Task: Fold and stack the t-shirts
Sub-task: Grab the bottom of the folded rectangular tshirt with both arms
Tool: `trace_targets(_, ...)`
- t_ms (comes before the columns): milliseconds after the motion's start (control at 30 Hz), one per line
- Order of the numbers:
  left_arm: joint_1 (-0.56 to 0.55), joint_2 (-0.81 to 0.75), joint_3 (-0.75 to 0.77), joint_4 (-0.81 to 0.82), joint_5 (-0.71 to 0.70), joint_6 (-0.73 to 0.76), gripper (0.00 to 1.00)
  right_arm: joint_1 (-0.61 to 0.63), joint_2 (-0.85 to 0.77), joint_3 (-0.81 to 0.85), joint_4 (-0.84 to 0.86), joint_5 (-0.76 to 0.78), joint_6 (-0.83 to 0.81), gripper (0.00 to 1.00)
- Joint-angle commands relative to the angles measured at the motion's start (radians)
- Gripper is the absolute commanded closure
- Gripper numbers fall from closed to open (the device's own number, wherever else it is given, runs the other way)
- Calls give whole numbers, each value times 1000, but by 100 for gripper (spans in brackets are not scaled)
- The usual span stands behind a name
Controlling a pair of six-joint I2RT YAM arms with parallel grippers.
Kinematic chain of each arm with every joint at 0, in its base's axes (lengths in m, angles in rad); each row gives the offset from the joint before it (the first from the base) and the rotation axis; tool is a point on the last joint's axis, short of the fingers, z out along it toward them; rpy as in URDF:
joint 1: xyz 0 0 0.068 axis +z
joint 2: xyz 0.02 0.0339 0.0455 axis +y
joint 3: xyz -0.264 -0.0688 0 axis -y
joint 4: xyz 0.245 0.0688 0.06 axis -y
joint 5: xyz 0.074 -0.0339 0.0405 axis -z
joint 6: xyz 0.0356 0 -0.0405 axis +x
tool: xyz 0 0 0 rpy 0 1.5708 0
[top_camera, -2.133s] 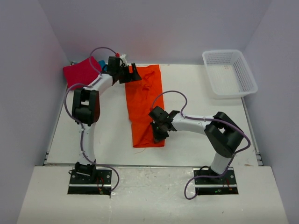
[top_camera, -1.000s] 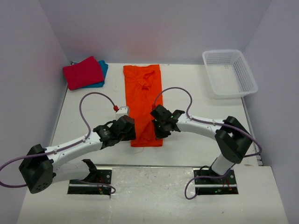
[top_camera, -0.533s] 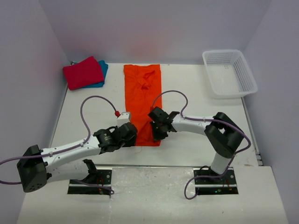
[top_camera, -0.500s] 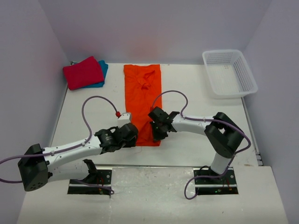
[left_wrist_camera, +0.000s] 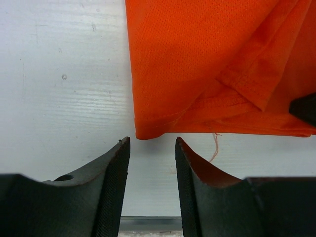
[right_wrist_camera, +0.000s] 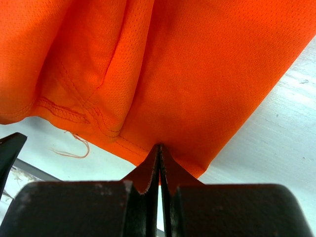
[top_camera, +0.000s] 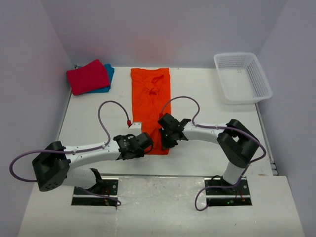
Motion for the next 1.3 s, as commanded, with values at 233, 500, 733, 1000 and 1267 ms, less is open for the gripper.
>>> trace_targets(233,-3,48,56,5,-94,-9,56,2,10,-39,4,0,2,100)
trace_targets(500,4,131,87,17,-148,9,56,2,-12,-56,5,0,3,100)
trace_targets(733,33,175,101,42,-176,38,64,2,-12,-71,13,-4,5,100)
trace_targets(1000,55,149,83,20,-180,35,88,2,-10,-71,8,0,10,100)
trace_targets(1267,56,57,23,-53,-183,-21,100,2,16,-53,0,-4,13,100)
